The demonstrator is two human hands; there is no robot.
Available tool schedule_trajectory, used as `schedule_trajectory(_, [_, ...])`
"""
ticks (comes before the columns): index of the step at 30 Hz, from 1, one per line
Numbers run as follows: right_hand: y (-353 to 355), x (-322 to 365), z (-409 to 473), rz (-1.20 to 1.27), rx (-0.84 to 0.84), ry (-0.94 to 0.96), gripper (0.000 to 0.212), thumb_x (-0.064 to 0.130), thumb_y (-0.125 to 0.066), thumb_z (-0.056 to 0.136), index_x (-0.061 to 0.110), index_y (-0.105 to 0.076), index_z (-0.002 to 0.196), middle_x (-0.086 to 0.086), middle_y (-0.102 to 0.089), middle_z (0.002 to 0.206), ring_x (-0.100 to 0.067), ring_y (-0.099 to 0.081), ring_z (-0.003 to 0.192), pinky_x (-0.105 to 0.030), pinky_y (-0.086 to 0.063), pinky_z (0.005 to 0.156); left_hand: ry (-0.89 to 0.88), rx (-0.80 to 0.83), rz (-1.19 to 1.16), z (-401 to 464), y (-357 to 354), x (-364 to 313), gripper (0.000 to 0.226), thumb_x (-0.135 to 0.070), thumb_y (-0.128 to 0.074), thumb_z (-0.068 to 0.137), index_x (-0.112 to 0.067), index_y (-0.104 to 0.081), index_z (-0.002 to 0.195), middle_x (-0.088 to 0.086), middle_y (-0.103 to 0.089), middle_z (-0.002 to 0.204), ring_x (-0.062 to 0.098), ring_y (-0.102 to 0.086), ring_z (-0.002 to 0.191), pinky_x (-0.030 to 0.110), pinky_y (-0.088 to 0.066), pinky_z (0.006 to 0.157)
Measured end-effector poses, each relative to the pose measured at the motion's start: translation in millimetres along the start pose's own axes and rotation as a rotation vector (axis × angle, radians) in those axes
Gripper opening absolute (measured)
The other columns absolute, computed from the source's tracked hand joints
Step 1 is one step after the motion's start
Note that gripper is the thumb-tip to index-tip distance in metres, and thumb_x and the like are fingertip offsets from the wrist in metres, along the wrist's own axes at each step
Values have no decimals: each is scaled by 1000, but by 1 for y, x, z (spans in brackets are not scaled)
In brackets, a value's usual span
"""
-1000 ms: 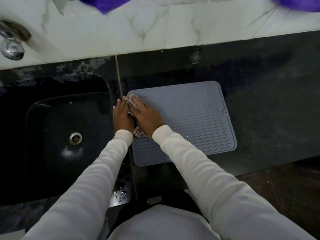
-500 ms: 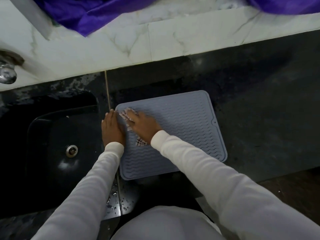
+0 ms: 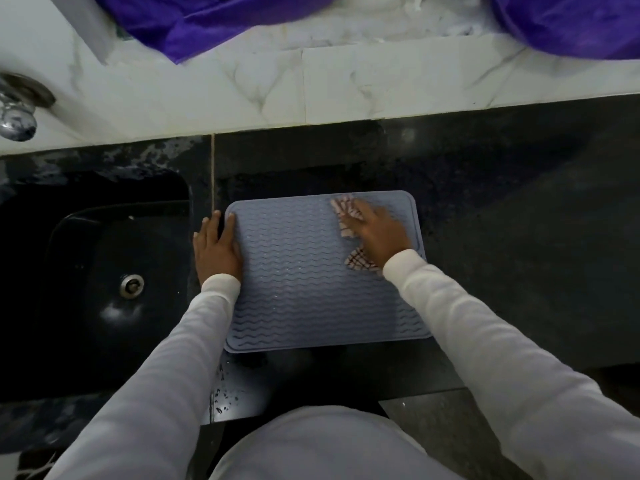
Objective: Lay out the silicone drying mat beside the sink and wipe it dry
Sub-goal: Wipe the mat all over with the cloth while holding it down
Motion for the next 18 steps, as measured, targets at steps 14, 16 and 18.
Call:
schedule_trajectory(14, [8, -77, -44, -117, -20, -378, 63, 24, -63, 88, 36, -35, 143, -2, -25, 150, -37, -44, 111, -50, -50, 76, -20, 14, 11, -2, 1, 1, 54, -16, -41, 96, -25, -31, 148, 8, -24, 156, 29, -14, 145, 45, -6, 119])
schedule_trajectory(16, [6, -75, -44, -98, -25, -425, 69, 23, -65, 85, 34, -33, 145, -3, -25, 150, -38, -44, 111, -51, -51, 75, -17, 20, 3, -2, 1, 2, 52, -17, -39, 97, -26, -30, 148, 7, -23, 157, 28, -13, 145, 45, -5, 119])
schedule_trajectory(18, [4, -73, -44, -82, -44, -479, 69, 20, -67, 83, 32, -34, 143, -5, -27, 148, -39, -45, 110, -52, -52, 74, -3, 32, -8, -3, 2, 3, 51, -20, -36, 99, -30, -28, 148, 4, -19, 158, 25, -10, 146, 42, -3, 119])
Point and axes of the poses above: each hand's wrist, its own z-axis towards the middle knuckle, its own y-axis out of the back of the hand, x = y × z, the point moved 2 cm from there along z, towards the middle knuckle
